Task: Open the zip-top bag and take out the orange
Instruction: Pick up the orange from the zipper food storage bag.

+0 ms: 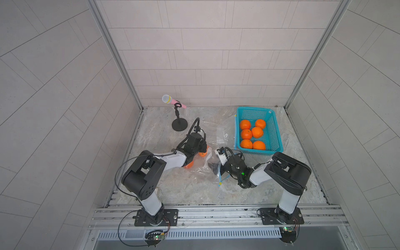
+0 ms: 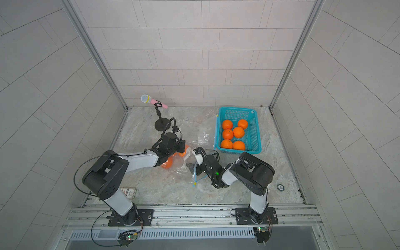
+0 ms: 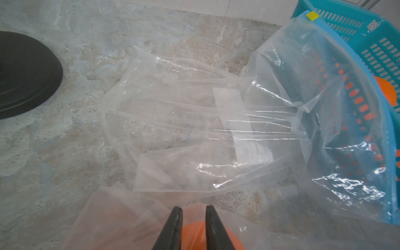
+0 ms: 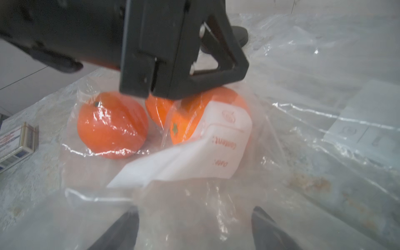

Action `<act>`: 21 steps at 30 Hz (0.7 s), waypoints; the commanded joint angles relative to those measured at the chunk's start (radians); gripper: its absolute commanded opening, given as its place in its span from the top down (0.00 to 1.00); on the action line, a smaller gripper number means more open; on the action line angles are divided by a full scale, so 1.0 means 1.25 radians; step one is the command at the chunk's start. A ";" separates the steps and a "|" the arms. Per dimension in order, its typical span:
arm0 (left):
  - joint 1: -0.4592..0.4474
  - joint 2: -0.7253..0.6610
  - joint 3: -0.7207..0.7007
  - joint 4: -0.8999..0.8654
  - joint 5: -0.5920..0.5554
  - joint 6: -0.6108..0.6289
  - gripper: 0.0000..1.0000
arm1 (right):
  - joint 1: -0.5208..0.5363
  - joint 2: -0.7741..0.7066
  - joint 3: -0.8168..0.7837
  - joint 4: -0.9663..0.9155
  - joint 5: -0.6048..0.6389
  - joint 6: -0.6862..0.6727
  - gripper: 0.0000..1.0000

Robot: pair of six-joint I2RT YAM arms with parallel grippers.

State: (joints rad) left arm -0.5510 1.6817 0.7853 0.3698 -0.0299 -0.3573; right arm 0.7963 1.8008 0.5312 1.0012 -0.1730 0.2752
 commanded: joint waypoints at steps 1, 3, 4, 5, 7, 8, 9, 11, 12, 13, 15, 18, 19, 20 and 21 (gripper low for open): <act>0.010 0.049 -0.020 -0.131 -0.060 0.031 0.76 | 0.001 0.023 0.043 -0.056 -0.020 -0.036 0.15; 0.025 0.057 -0.021 -0.117 -0.010 0.030 0.76 | -0.002 0.053 0.103 -0.092 -0.050 -0.036 0.15; 0.028 0.055 -0.025 -0.103 0.012 0.028 0.77 | -0.002 0.069 0.119 -0.087 -0.062 -0.034 0.14; 0.030 0.051 -0.037 -0.080 0.036 0.025 0.77 | -0.001 0.083 0.134 -0.083 -0.063 -0.028 0.13; 0.031 0.040 -0.052 -0.057 0.089 0.017 0.77 | -0.005 0.101 0.180 -0.131 -0.062 -0.024 0.09; 0.031 0.039 -0.058 -0.044 0.110 0.009 0.77 | -0.006 0.110 0.204 -0.160 -0.065 -0.026 0.08; 0.031 0.039 -0.063 -0.031 0.127 0.002 0.77 | -0.007 0.122 0.218 -0.163 -0.072 -0.028 0.08; 0.035 0.046 -0.066 -0.013 0.167 -0.008 0.77 | -0.010 0.142 0.238 -0.148 -0.083 -0.026 0.07; 0.037 0.052 -0.064 -0.006 0.185 -0.014 0.77 | -0.010 0.152 0.254 -0.154 -0.084 -0.029 0.07; 0.038 0.058 -0.063 0.000 0.193 -0.021 0.76 | -0.011 0.158 0.267 -0.162 -0.085 -0.031 0.07; 0.040 0.075 -0.057 0.009 0.232 -0.030 0.77 | -0.010 0.173 0.298 -0.179 -0.098 -0.036 0.07; 0.047 0.079 -0.064 0.018 0.236 -0.037 0.77 | -0.016 0.182 0.311 -0.180 -0.114 -0.034 0.11; 0.050 0.079 -0.066 0.019 0.242 -0.037 0.77 | -0.018 0.180 0.307 -0.172 -0.115 -0.032 0.14; 0.054 0.081 -0.066 0.018 0.255 -0.037 0.77 | -0.020 0.175 0.298 -0.159 -0.120 -0.030 0.19; 0.061 0.082 -0.066 0.018 0.272 -0.038 0.76 | -0.024 0.166 0.288 -0.150 -0.128 -0.029 0.24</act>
State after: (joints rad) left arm -0.4618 1.7321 0.7490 0.5144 0.1898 -0.4122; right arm 0.7570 2.0144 0.8875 0.7734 -0.2588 0.2577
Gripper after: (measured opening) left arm 0.235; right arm 0.783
